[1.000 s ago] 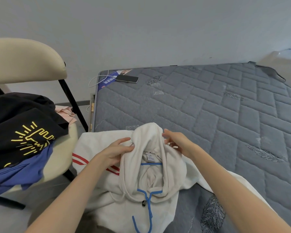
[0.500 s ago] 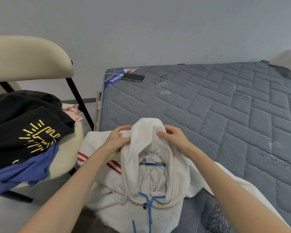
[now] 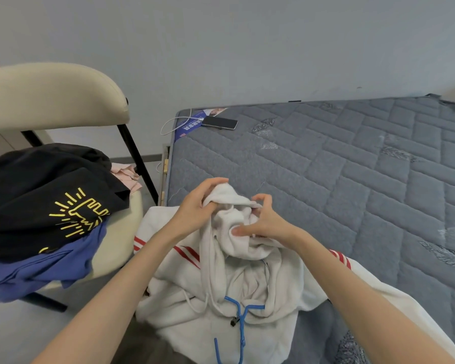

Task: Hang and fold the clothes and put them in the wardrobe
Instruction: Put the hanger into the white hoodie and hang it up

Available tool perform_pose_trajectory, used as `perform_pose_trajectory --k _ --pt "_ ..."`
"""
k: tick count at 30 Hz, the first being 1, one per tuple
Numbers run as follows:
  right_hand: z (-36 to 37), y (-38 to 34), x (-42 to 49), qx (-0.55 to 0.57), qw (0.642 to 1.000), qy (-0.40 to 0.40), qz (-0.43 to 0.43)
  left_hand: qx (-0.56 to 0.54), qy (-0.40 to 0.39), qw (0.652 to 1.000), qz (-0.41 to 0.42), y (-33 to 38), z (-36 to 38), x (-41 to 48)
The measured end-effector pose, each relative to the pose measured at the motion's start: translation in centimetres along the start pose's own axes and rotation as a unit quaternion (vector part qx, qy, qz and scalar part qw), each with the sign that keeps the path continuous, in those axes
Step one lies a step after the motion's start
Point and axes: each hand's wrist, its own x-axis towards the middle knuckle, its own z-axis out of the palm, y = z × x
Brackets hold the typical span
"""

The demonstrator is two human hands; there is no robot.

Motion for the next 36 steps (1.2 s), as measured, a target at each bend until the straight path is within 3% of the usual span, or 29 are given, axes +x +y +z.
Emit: perform_pose_trajectory --k 3,6,8,12,15,17,19,21,23,24,28,31,33,36 --pt "0.9 0.0 1.1 -0.158 0.982 0.104 -0.021 -0.021 -0.014 0.999 0.024 1.5 -0.2 0.0" --pt "0.5 0.0 1.1 -0.325 0.896 0.298 -0.052 -0.005 0.014 0.999 0.048 2.6 -0.8 0.0" --pt "-0.4 0.0 0.8 -0.313 0.853 0.396 -0.134 0.011 0.057 0.997 0.057 2.7 -1.4 0.0" --pt "-2.7 -1.9 0.0 -0.243 0.808 0.491 -0.217 0.085 0.115 0.988 0.063 1.3 -2.2 -0.3" --pt "-3.2 -3.1 -0.3 -0.274 0.799 0.486 -0.223 0.224 0.161 0.96 0.039 0.3 -1.7 -0.5" --pt "-3.3 -3.4 -0.4 -0.25 0.825 0.46 -0.213 0.343 0.199 0.916 0.056 0.6 -0.7 -0.5" --pt "-3.6 -4.0 -0.5 -0.219 0.854 0.424 -0.208 0.356 0.204 0.903 0.126 2.2 0.9 -0.5" --pt "-4.0 -4.7 -0.4 -0.202 0.869 0.385 -0.236 0.378 0.141 0.881 0.248 3.4 2.7 -0.2" --pt "-4.4 -5.3 -0.2 -0.206 0.873 0.358 -0.259 0.438 0.031 0.81 0.388 3.1 4.8 -0.4" --pt "-4.6 -5.5 -0.1 -0.21 0.873 0.353 -0.263 0.458 -0.013 0.799 0.389 2.3 5.9 -0.4" --pt "-4.7 -6.3 -0.3 -0.167 0.888 0.339 -0.261 0.439 -0.086 0.888 0.104 -0.3 8.8 0.5" --pt "-4.9 -7.8 -1.0 -0.137 0.888 0.338 -0.281 0.409 -0.23 0.878 -0.089 -0.9 8.7 1.5" --pt "-5.2 -8.7 -1.3 -0.133 0.881 0.347 -0.292 0.399 -0.261 0.867 -0.142 -1.2 8.4 1.9" --pt "-5.3 -8.8 -0.6 -0.161 0.877 0.36 -0.276 0.376 -0.268 0.876 -0.137 -0.4 8.7 1.5"
